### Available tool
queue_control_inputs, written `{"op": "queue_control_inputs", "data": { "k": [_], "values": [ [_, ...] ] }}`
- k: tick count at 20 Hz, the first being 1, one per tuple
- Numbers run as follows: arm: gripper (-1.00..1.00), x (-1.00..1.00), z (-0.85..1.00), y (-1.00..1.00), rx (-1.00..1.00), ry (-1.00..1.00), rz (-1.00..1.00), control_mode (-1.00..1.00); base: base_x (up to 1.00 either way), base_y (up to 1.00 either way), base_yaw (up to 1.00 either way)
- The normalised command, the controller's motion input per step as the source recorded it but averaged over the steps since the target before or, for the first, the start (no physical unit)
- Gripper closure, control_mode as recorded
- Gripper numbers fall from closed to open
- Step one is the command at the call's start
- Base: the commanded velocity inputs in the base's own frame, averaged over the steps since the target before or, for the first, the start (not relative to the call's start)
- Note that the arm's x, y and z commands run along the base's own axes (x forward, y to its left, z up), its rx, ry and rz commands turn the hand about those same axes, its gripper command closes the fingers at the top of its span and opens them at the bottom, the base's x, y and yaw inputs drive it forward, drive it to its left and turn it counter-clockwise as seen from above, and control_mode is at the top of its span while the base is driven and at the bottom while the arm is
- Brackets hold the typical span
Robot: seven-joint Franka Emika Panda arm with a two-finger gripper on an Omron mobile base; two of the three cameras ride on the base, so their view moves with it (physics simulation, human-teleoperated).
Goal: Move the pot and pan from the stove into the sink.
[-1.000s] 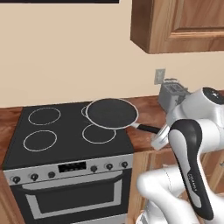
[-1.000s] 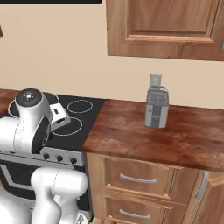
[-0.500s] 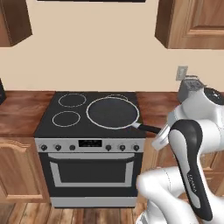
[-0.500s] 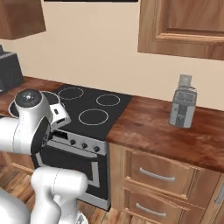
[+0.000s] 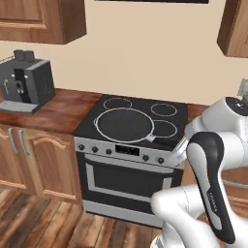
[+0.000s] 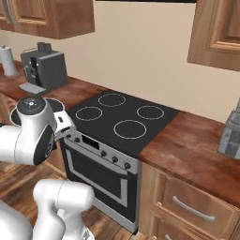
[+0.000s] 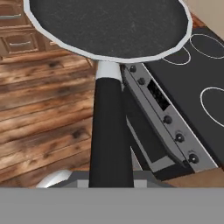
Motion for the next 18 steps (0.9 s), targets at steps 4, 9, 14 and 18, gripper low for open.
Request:
{"op": "queue_control_inputs", "data": {
  "k": [4, 9, 14, 18],
  "values": [
    [1.0, 0.0, 0.0, 0.0, 0.0, 0.0, 0.0, 1.0, -0.17, 0.0, 0.46],
    [1.0, 0.0, 0.0, 0.0, 0.0, 0.0, 0.0, 1.0, -0.11, 0.0, 0.49],
    [1.0, 0.0, 0.0, 0.0, 0.0, 0.0, 0.0, 1.0, -0.09, 0.01, 0.48],
    [1.0, 0.0, 0.0, 0.0, 0.0, 0.0, 0.0, 1.0, -0.09, 0.04, 0.47]
  ]
}}
